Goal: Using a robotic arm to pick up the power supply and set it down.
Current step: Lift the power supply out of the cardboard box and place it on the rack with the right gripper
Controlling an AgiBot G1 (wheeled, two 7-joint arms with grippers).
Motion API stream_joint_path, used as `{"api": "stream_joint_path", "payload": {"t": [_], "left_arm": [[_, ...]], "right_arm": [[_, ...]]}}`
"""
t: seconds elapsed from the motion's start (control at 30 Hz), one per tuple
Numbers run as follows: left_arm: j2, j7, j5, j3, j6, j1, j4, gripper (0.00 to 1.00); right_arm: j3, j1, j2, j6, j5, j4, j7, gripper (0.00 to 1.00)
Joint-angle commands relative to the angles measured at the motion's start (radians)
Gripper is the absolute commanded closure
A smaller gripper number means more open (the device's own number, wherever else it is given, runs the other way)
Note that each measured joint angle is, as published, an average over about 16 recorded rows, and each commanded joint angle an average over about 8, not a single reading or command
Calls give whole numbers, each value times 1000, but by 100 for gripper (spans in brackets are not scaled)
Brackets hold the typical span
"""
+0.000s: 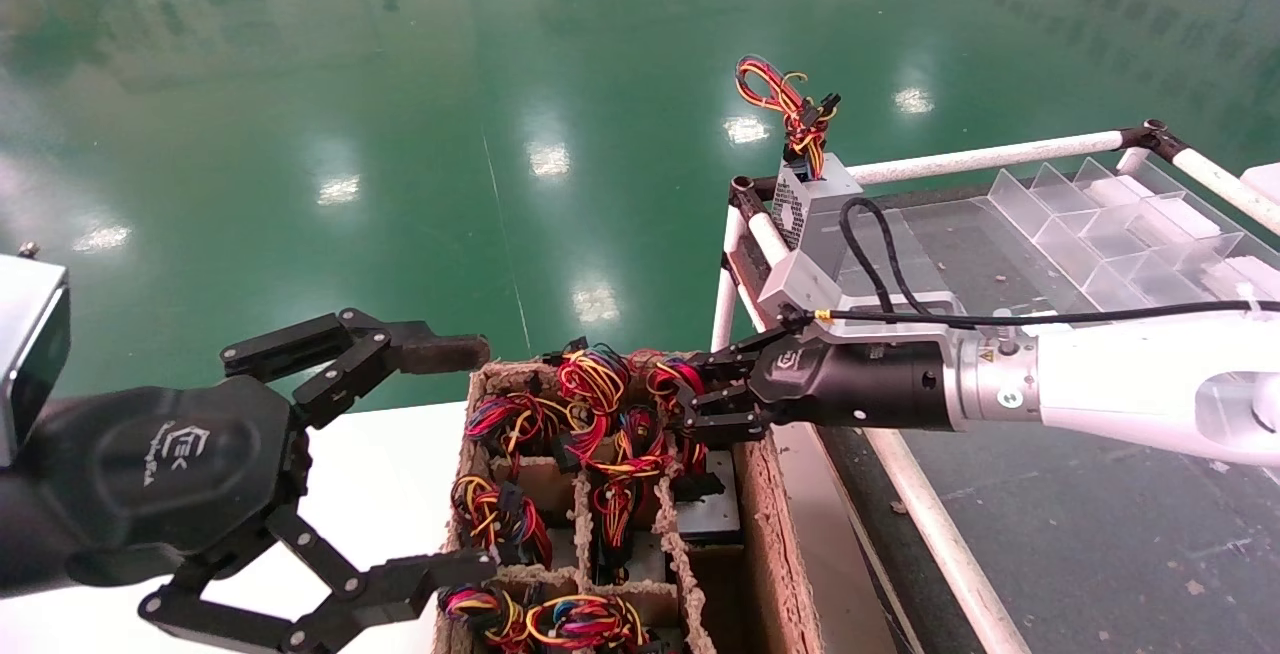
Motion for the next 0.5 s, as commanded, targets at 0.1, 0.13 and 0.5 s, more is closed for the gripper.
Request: {"api": "stream_joint_path", "payload": {"t": [0.1,0.13,0.5], "left_arm": [[0,0,0,0,0,0,0,0],[0,0,0,0,0,0,0,0],[0,0,0,0,0,0,0,0]], "right_arm": [[12,-3,8,-2,17,-2,-10,100],[17,-3,11,-3,24,-2,-14,100],[75,13,57,-55,108,1,-33,100]]}}
